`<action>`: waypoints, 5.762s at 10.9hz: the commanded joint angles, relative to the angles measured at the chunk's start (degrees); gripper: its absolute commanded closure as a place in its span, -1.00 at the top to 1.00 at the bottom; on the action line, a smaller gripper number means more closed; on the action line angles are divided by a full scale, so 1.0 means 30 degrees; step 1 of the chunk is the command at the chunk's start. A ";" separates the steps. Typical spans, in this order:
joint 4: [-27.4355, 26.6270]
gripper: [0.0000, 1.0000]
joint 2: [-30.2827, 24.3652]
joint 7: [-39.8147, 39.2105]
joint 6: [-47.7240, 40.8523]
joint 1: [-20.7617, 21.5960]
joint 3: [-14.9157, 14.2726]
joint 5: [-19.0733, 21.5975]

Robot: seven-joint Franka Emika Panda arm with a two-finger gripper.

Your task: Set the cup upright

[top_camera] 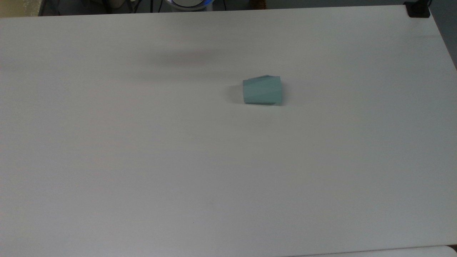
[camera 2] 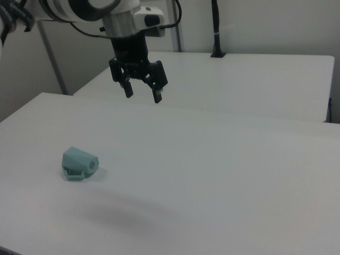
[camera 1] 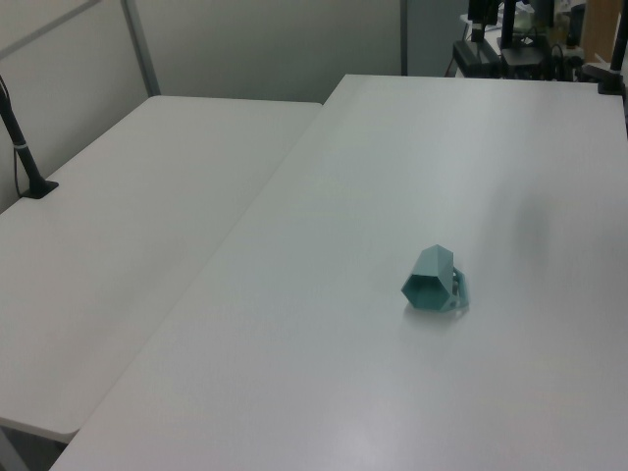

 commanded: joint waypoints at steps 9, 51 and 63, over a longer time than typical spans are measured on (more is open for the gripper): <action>-0.0313 1.00 -0.0410 0.0659 -0.0446 0.0633 -0.0237 0.1106; 0.1359 1.00 1.2510 1.7856 0.0698 1.6336 0.1286 -1.3599; -0.0106 -1.00 1.2862 1.7768 0.0902 1.6014 0.1286 -1.4772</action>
